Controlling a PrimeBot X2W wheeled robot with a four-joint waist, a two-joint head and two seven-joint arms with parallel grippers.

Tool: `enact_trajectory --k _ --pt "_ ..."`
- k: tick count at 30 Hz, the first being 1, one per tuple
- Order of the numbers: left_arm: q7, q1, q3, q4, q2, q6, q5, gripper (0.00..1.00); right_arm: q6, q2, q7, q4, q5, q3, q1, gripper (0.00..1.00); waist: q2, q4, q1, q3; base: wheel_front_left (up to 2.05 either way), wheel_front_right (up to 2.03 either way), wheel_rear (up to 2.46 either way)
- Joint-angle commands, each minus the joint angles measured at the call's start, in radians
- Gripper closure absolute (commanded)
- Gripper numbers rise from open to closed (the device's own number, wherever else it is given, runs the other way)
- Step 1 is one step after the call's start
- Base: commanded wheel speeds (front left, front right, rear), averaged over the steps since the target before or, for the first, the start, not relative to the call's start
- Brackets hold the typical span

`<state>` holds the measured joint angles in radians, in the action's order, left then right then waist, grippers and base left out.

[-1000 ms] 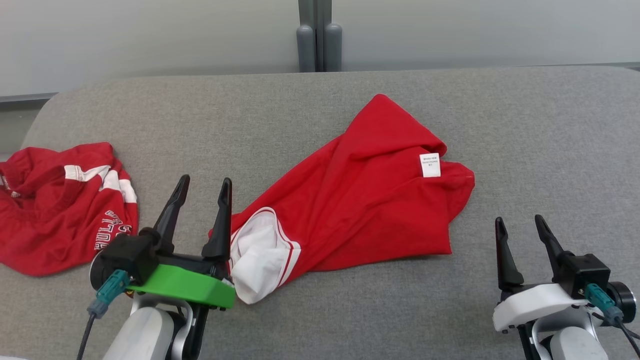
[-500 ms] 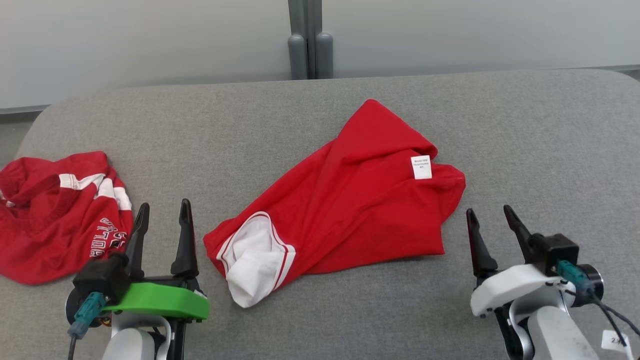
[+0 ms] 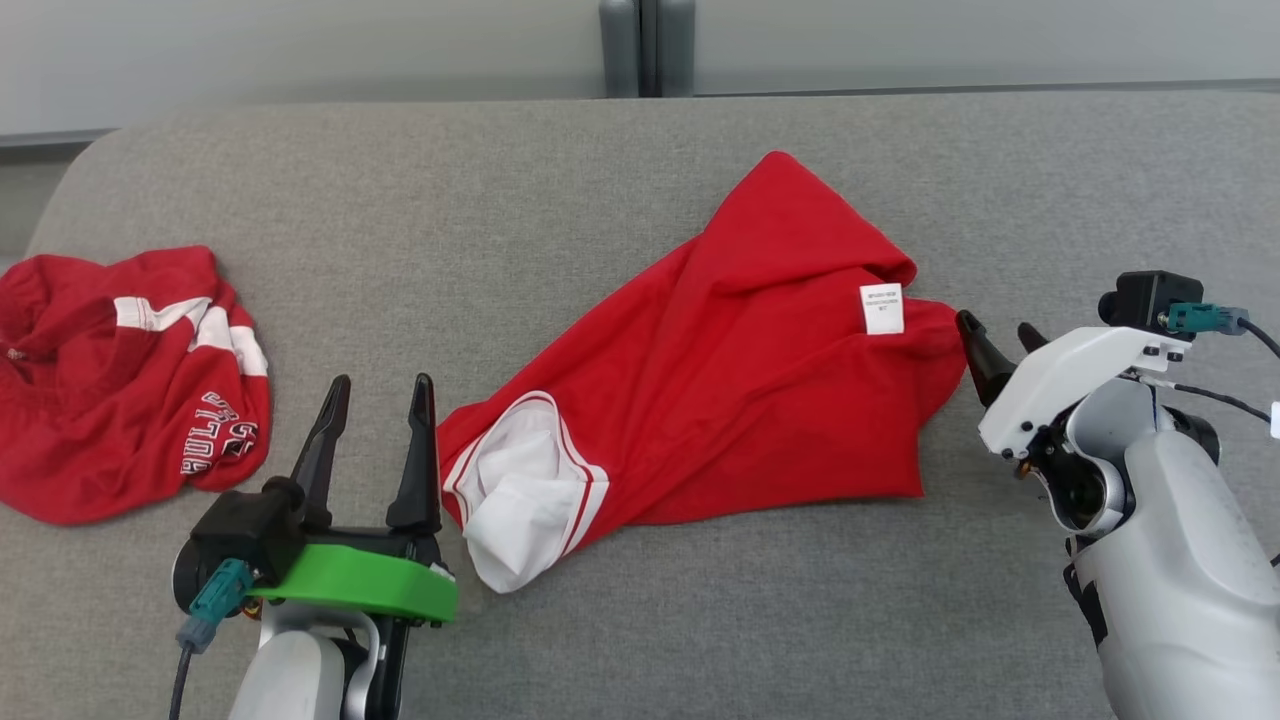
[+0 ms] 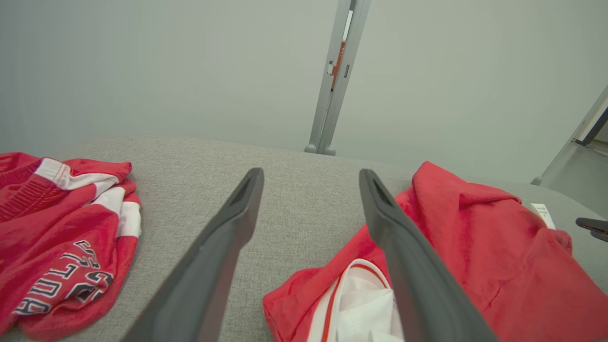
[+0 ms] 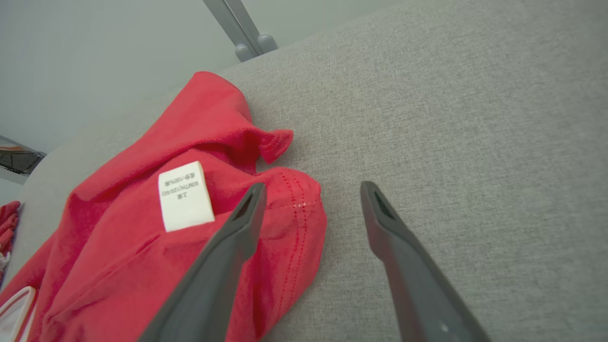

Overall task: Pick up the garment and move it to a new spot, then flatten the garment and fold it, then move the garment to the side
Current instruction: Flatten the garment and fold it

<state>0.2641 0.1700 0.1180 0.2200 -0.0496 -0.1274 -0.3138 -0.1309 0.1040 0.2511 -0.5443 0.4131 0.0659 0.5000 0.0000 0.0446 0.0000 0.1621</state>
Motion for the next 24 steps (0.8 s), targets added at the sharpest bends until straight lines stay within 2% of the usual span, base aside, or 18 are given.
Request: enact_trajectory --k 1,3,8,16,17,18,19,20,21,24 --pt "0.0 0.02 0.003 -0.002 -0.002 -0.005 -0.005 0.0 0.0 0.002 0.036 -0.019 0.038 0.001 0.02 0.0 0.0 0.029 0.0 0.03 0.0 0.0 0.0" --pt "0.0 0.024 0.009 -0.003 -0.002 -0.005 -0.005 0.0 0.0 0.024 0.067 -0.037 0.05 -0.001 0.034 0.0 0.0 0.036 0.0 0.039 0.0 0.0 0.0" --pt "0.0 0.03 0.016 -0.008 -0.002 -0.005 0.0 0.0 0.0 0.027 0.123 -0.057 0.12 -0.024 0.051 0.0 0.0 0.044 0.0 0.053 0.0 0.0 0.0" --pt "0.0 0.036 0.03 -0.006 -0.002 -0.004 0.004 0.0 0.0 0.05 0.161 -0.052 0.24 -0.084 0.062 0.0 0.0 0.053 0.0 0.059 0.0 0.0 0.0" --pt "0.0 0.036 0.031 -0.005 -0.002 -0.004 0.005 0.0 0.0 0.054 0.169 -0.051 0.26 -0.092 0.059 0.35 0.0 0.054 0.0 0.059 0.0 0.0 0.0" --pt "0.0 0.037 0.031 -0.005 -0.002 -0.004 0.006 0.0 0.0 0.059 0.175 -0.05 0.272 -0.1 0.058 0.49 0.0 0.055 0.0 0.059 0.0 0.0 0.0" --pt "0.0 0.037 0.032 -0.004 -0.002 -0.004 0.007 0.0 0.0 0.066 0.179 -0.051 0.283 -0.108 0.055 0.6 0.0 0.056 0.0 0.059 0.0 0.0 0.0" --pt "0.0 0.036 0.031 -0.004 -0.002 -0.004 0.008 0.0 0.0 0.069 0.183 -0.054 0.292 -0.115 0.053 0.64 0.0 0.057 0.0 0.059 0.0 0.0 0.0" --pt "0.0 0.035 0.031 -0.003 -0.002 -0.004 0.008 0.0 0.0 0.073 0.184 -0.055 0.301 -0.123 0.053 0.98 0.0 0.058 0.0 0.059 0.0 0.0 0.0" --pt "0.0 0.033 0.031 -0.001 -0.002 -0.004 0.008 0.0 0.0 0.087 0.181 -0.052 0.325 -0.137 0.053 1.0 0.0 0.061 0.0 0.061 0.0 0.0 0.0"
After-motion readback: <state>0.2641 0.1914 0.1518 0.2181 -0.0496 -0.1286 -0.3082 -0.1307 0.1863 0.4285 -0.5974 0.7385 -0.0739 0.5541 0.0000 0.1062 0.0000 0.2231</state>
